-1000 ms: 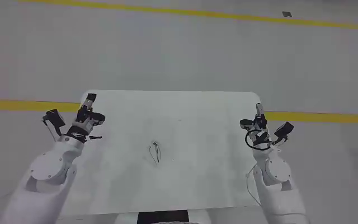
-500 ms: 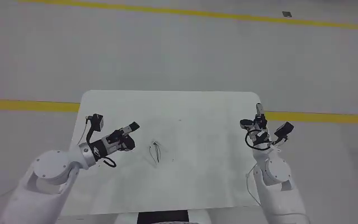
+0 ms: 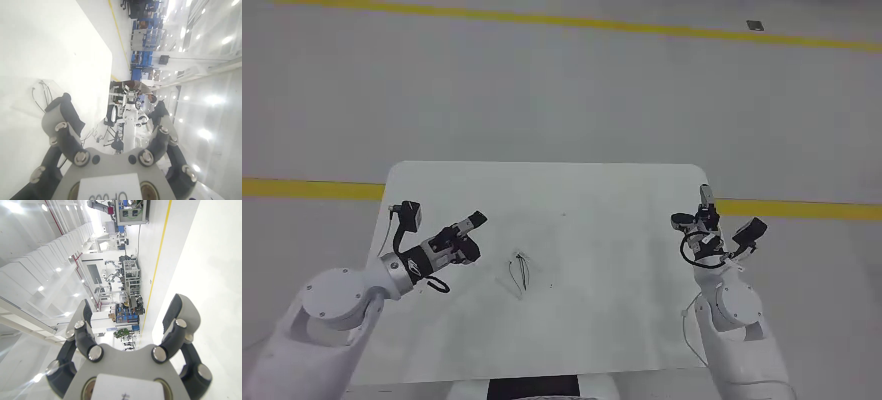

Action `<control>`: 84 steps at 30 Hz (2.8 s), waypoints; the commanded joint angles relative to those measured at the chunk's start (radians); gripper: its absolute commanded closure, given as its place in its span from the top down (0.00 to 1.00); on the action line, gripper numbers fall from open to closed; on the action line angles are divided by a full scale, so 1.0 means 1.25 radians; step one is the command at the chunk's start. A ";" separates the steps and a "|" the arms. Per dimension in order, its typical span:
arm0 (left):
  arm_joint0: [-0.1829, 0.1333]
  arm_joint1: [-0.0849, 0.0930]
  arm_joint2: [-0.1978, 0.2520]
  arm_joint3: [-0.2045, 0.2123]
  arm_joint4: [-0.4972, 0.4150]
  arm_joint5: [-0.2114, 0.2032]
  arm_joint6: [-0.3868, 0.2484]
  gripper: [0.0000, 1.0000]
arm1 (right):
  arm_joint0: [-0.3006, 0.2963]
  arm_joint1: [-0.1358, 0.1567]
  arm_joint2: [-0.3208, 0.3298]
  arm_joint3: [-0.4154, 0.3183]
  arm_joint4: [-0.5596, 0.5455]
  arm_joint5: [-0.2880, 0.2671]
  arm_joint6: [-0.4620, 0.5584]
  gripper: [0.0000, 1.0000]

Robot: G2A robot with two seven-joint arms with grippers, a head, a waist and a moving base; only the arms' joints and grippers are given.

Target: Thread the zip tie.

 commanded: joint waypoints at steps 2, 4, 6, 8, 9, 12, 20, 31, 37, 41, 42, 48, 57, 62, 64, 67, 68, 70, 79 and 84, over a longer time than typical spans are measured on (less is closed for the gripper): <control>0.000 0.000 0.000 0.000 0.000 0.000 -0.002 1.00 | 0.000 0.000 0.000 0.000 0.000 0.000 0.000 1.00; 0.000 0.000 0.000 0.000 0.000 0.000 -0.002 1.00 | 0.000 0.000 0.000 0.000 0.000 0.000 0.000 1.00; 0.000 0.000 0.000 0.000 0.000 0.000 -0.002 1.00 | 0.000 0.000 0.000 0.000 0.000 0.000 0.000 1.00; 0.000 0.000 0.000 0.000 0.000 0.000 -0.002 1.00 | 0.000 0.000 0.000 0.000 0.000 0.000 0.000 1.00; 0.000 0.000 0.000 0.000 0.000 0.000 -0.002 1.00 | 0.000 0.000 0.000 0.000 0.000 0.000 0.000 1.00; 0.000 0.000 0.000 0.000 0.000 0.000 -0.002 1.00 | 0.000 0.000 0.000 0.000 0.000 0.000 0.000 1.00; -0.074 0.009 0.067 -0.020 0.158 0.145 -0.021 1.00 | 0.000 0.000 0.000 0.000 0.000 0.000 0.000 1.00; -0.086 0.009 0.075 0.006 0.161 0.145 -0.007 1.00 | 0.000 0.000 0.000 0.000 0.000 0.000 0.000 1.00; -0.086 0.009 0.075 0.006 0.161 0.145 -0.007 1.00 | 0.000 0.000 0.000 0.000 0.000 0.000 0.000 1.00; -0.086 0.009 0.075 0.006 0.161 0.145 -0.007 1.00 | 0.000 0.000 0.000 0.000 0.000 0.000 0.000 1.00; -0.086 0.009 0.075 0.006 0.161 0.145 -0.007 1.00 | 0.000 0.000 0.000 0.000 0.000 0.000 0.000 1.00; -0.086 0.009 0.075 0.006 0.161 0.145 -0.007 1.00 | 0.000 0.000 0.000 0.000 0.000 0.000 0.000 1.00; -0.086 0.009 0.075 0.006 0.161 0.145 -0.007 1.00 | 0.000 0.000 0.000 0.000 0.000 0.000 0.000 1.00; -0.086 0.009 0.075 0.006 0.161 0.145 -0.007 1.00 | 0.000 0.000 0.000 0.000 0.000 0.000 0.000 1.00; -0.086 0.009 0.075 0.006 0.161 0.145 -0.007 1.00 | 0.000 0.000 0.000 0.000 0.000 0.000 0.000 1.00; -0.098 0.013 0.091 -0.021 0.210 0.128 -0.026 1.00 | 0.000 0.000 0.000 0.000 0.000 0.000 0.000 1.00; -0.105 0.014 0.100 -0.029 0.226 0.121 -0.038 1.00 | 0.000 0.000 0.000 0.000 0.000 0.000 0.000 1.00; -0.122 0.017 0.122 -0.037 0.263 0.134 -0.068 1.00 | 0.000 0.000 0.000 0.000 0.000 0.000 0.000 1.00; -0.200 0.018 0.242 0.012 0.453 0.145 -0.210 1.00 | 0.000 0.000 0.000 0.000 0.000 0.000 0.000 1.00; -0.200 0.018 0.242 0.012 0.453 0.145 -0.210 1.00 | 0.000 0.000 0.000 0.000 0.000 0.000 0.000 1.00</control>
